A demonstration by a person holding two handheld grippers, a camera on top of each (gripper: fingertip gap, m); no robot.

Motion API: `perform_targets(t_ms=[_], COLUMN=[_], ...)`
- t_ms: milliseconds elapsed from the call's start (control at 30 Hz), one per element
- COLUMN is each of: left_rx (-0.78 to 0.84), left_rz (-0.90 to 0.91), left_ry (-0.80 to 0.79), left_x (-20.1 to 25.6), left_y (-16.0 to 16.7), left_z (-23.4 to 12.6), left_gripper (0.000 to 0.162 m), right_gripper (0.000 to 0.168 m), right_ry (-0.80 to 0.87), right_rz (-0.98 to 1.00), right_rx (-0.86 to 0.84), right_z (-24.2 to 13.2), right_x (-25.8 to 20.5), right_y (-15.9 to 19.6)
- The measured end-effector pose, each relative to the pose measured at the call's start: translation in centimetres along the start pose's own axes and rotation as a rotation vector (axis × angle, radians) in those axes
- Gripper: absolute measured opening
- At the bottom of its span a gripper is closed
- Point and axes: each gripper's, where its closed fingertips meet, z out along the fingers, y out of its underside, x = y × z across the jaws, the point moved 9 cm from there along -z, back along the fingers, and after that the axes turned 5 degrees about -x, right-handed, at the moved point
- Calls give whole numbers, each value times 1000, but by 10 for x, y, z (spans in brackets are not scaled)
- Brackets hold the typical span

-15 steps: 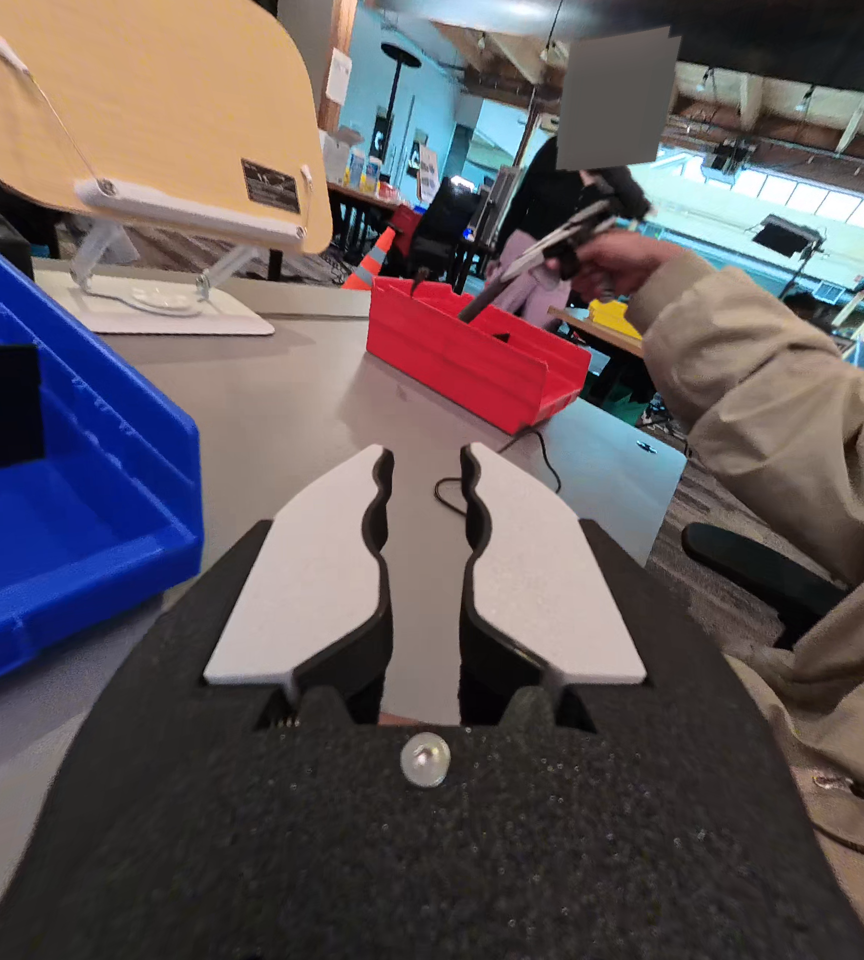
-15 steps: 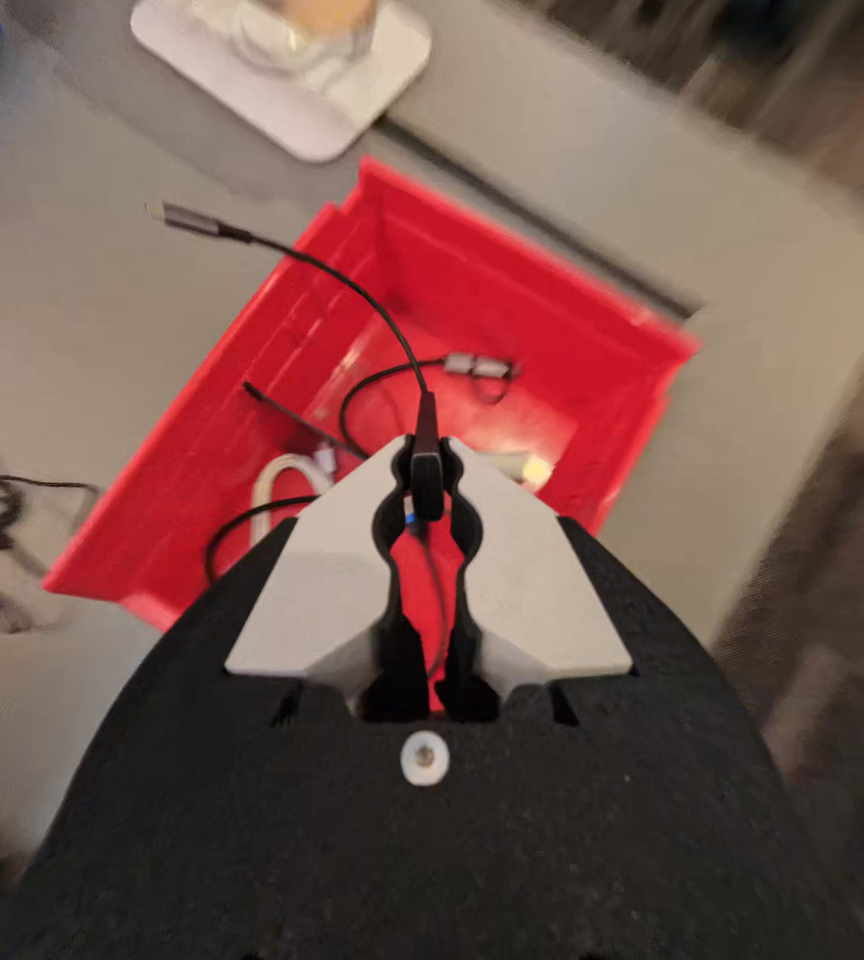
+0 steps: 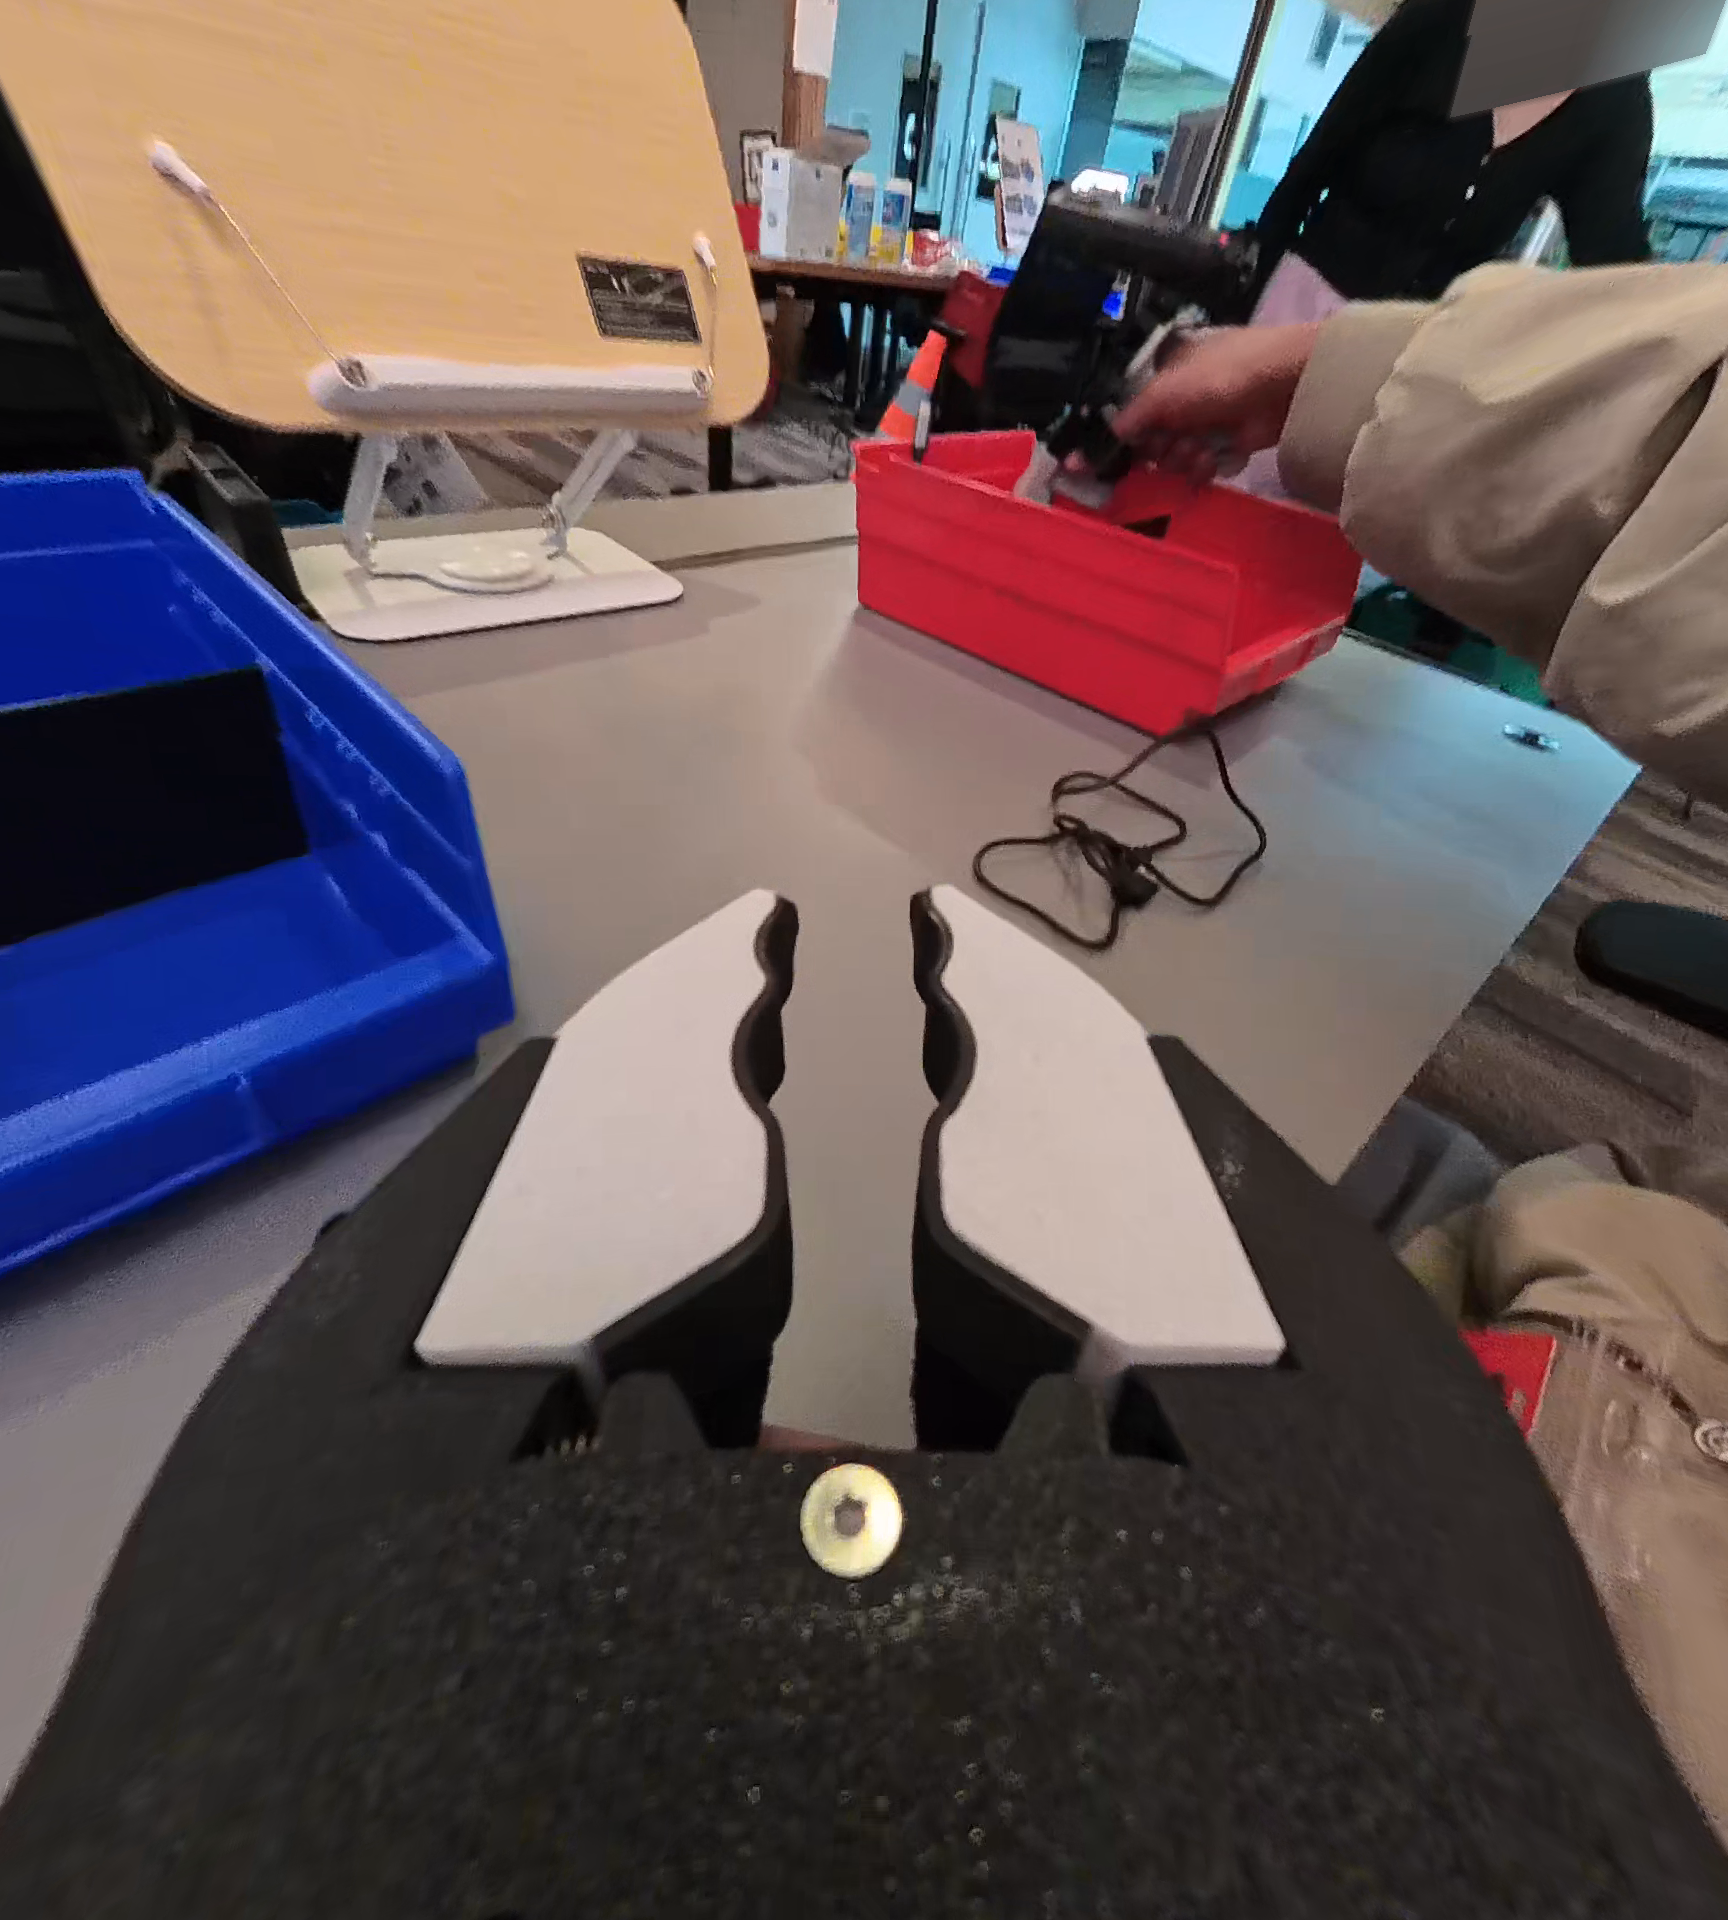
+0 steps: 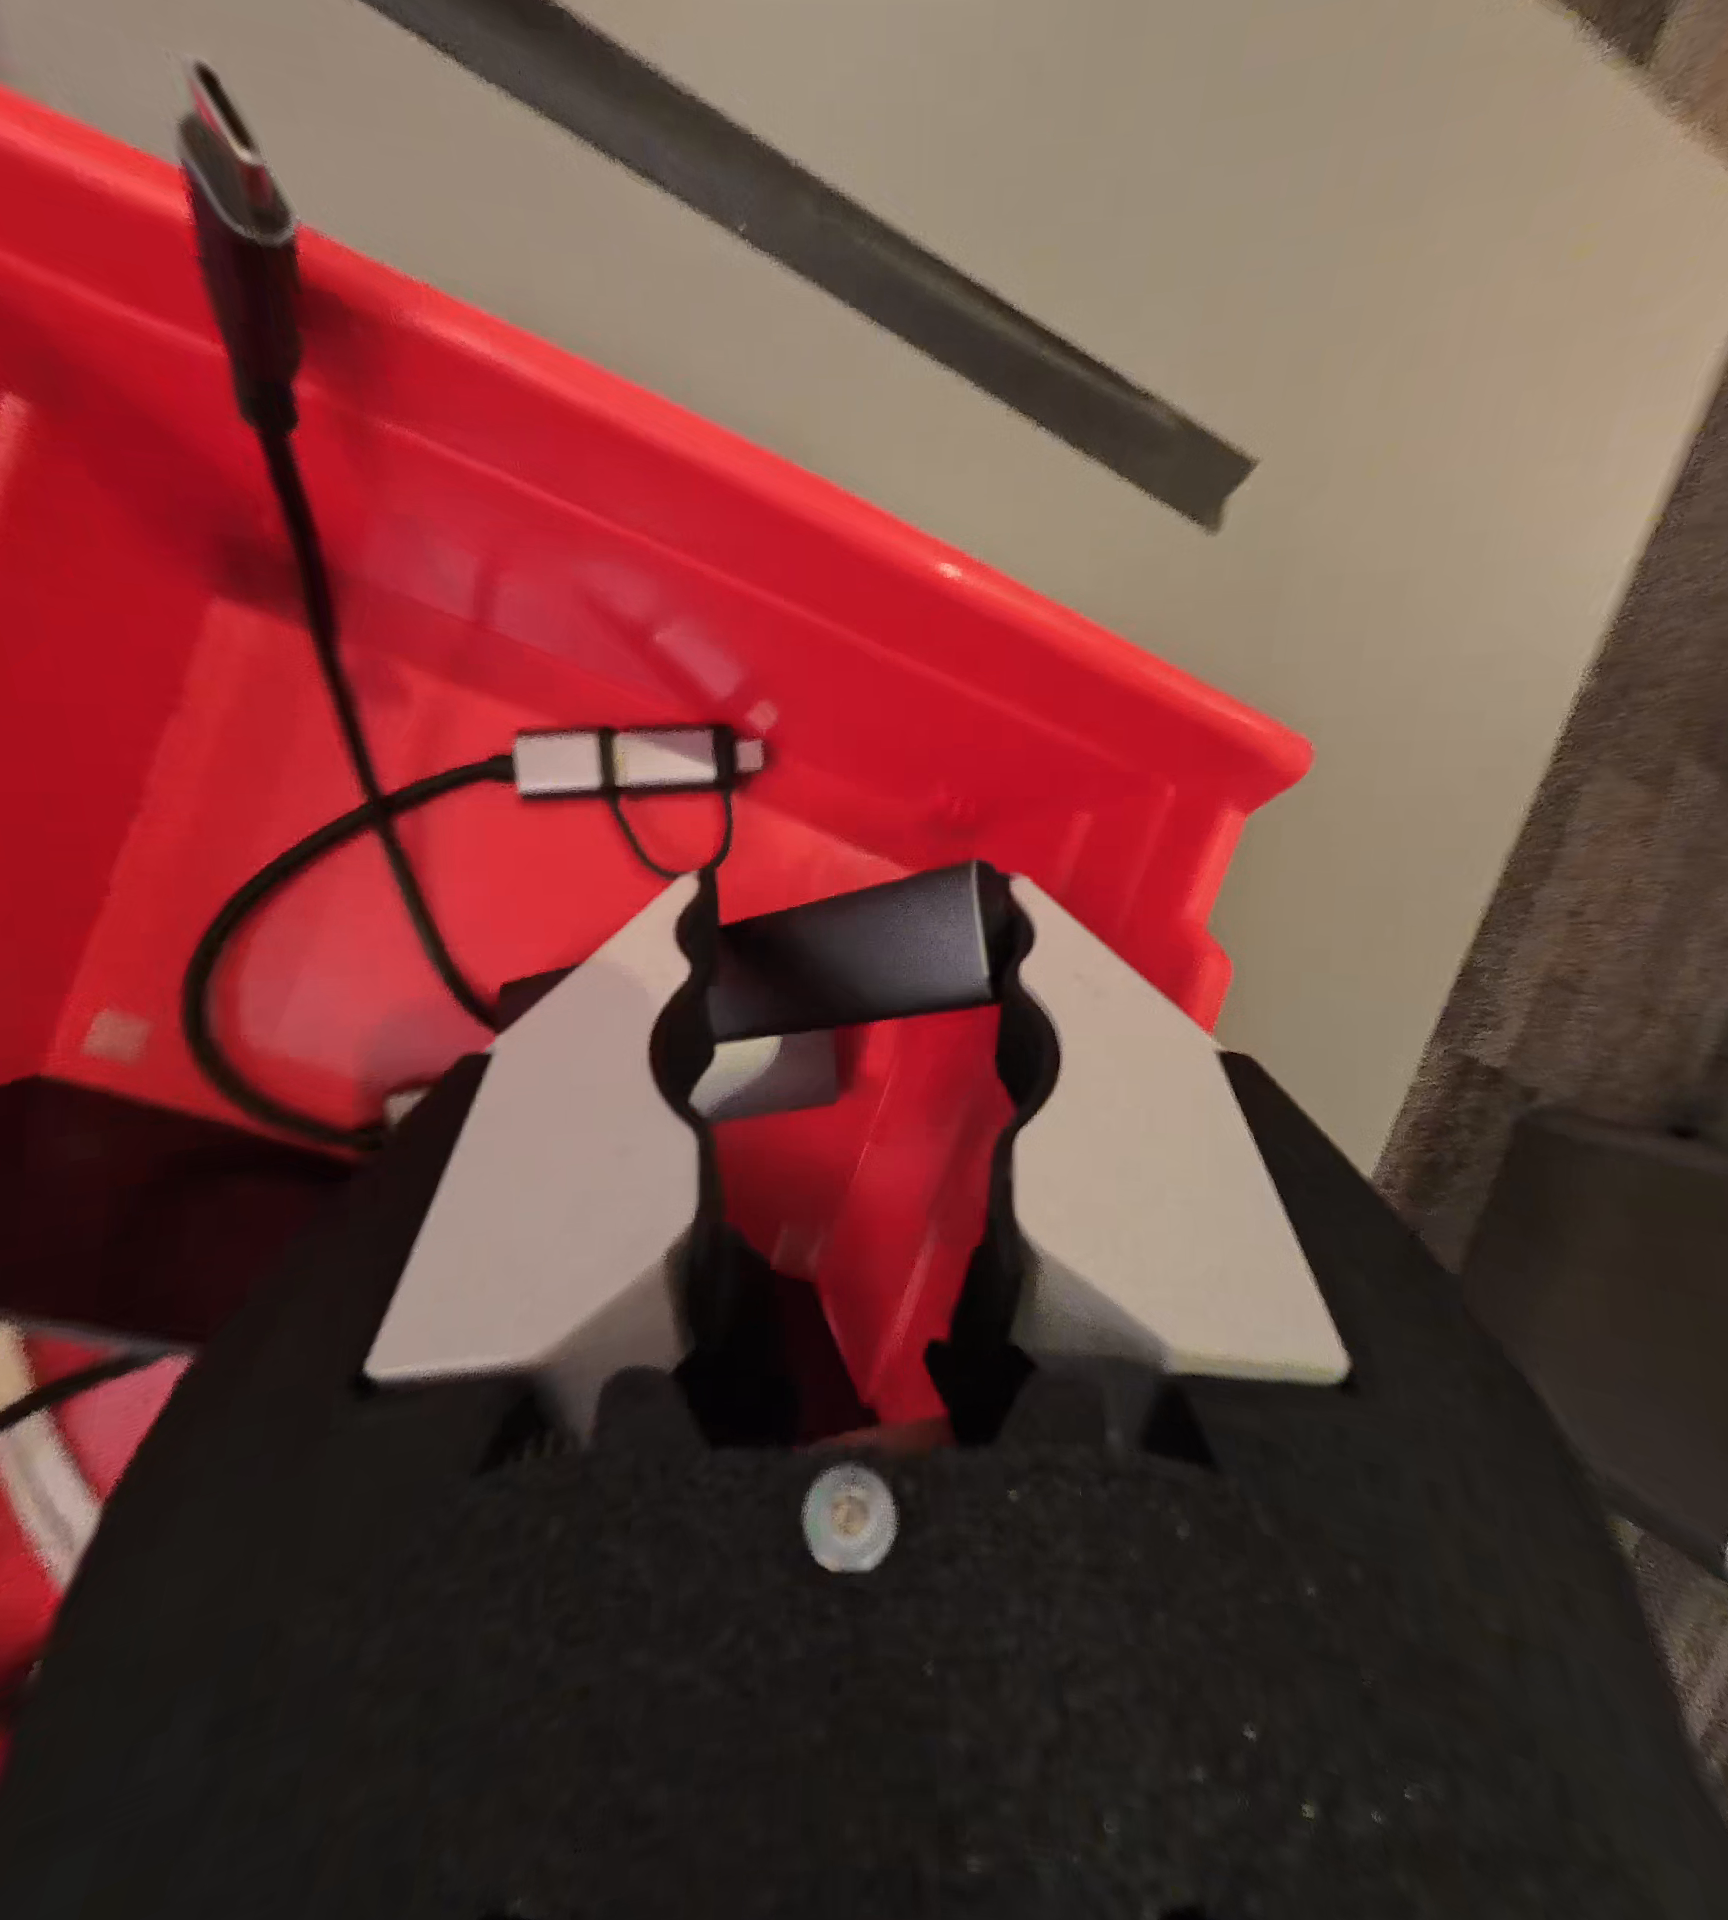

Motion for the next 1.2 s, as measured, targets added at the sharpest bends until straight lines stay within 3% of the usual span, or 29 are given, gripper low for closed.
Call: perform_targets(t_ms=[33, 167, 300, 433, 500, 600, 700, 1033, 1100, 1200], left_rx=[-20, -84, -109, -133, -158, -169, -194, -227, -238, -250], left_rz=[10, 118, 164, 182, 204, 239, 253, 260, 270, 292], left_ry=[5, 0, -10, -9, -15, -10, -11, 39, 39, 33], left_x=[3, 12, 14, 12, 12, 16, 15, 18, 20, 22], left_y=[3, 8, 11, 13, 14, 15, 19, 20, 22, 24], left_z=[1, 5, 4, 5, 6, 9, 13, 24, 25, 25], left_gripper=[21, 22, 22, 22, 22, 22, 21, 21, 22, 22], right_gripper=[51, 64, 65, 62, 63, 75, 78, 88, 84, 60], right_ry=[60, 221, 219, -218, -439, -577, -632, -364, -337, -341], right_rz=[20, 65, 32, -1, -14, -106, -94, -316, -338, -343], right_rx=[31, 174, 338, 559, 604, 500, 472, 344, 333, 350], right_z=[2, -12, -60, -136, -152, -137, -117, -77, -72, -71], right_x=[1, -3, -28, -117, -178, -261, -305, -343, -347, -349], right_y=[0, -4, -2, 35, 67, 115, 146, 154, 153, 151])
